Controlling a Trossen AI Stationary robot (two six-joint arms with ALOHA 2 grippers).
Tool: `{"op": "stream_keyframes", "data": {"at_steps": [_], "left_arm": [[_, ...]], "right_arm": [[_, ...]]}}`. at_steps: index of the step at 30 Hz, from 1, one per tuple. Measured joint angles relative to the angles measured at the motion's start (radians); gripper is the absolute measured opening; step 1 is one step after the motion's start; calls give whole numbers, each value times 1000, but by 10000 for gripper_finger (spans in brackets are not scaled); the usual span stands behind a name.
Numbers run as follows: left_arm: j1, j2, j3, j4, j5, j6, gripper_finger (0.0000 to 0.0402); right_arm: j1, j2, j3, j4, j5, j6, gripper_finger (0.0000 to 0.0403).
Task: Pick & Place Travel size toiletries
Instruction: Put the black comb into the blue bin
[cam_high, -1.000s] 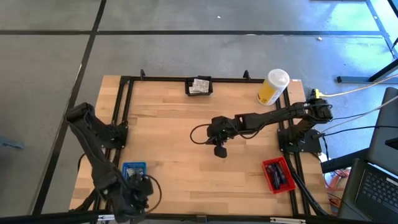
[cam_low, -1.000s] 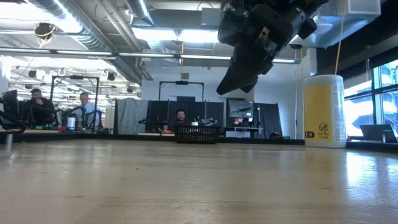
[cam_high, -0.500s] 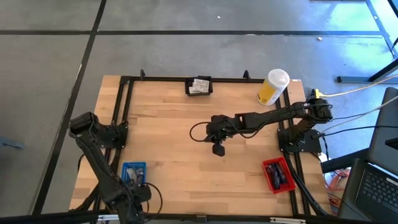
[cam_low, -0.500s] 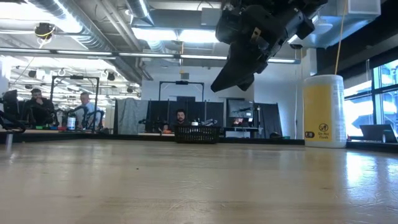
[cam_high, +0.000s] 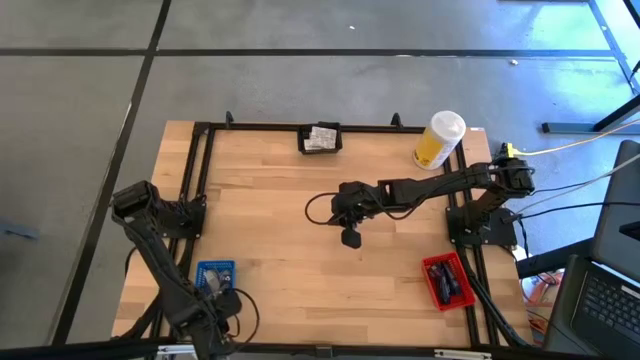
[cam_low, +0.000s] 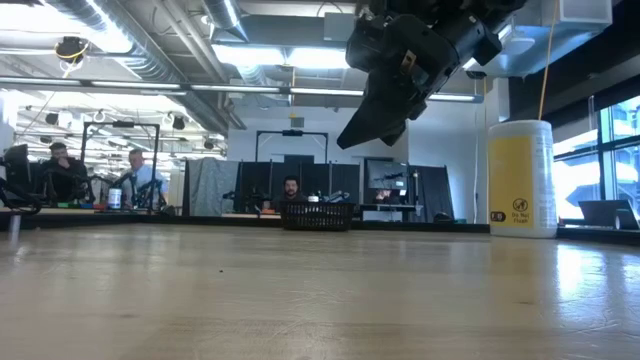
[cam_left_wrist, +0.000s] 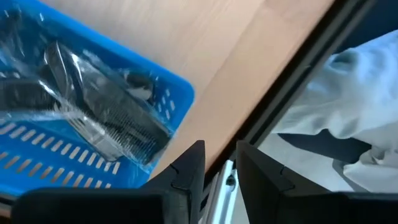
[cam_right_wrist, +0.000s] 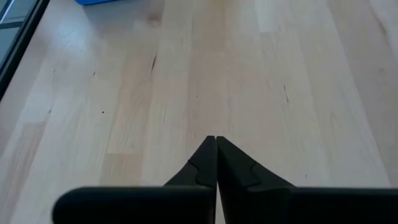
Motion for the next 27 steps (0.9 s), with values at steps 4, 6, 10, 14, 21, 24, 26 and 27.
{"op": "stream_keyframes", "data": {"at_steps": [4, 6, 10, 14, 21, 24, 26, 27], "left_arm": [[-3, 0, -58, 36, 57, -31, 86], [-3, 0, -76, 35, 83, -48, 86], [-3, -2, -88, 34, 93, -44, 86], [-3, -2, -88, 34, 96, -34, 86], [-3, -4, -88, 55, 104, -13, 86], [-1, -16, -88, 54, 112, -16, 86], [-2, -27, -87, 48, 113, -26, 86], [-2, -31, -87, 46, 108, -29, 86]], "right_arm": [[0, 0, 0, 0, 0, 0, 7], [0, 0, 0, 0, 0, 0, 6], [0, 0, 0, 0, 0, 0, 3], [0, 0, 0, 0, 0, 1, 7], [0, 0, 0, 0, -6, 1, 3], [0, 0, 0, 0, -7, 3, 7], [0, 0, 0, 0, -8, 3, 6], [0, 0, 0, 0, -8, 3, 5]]}}
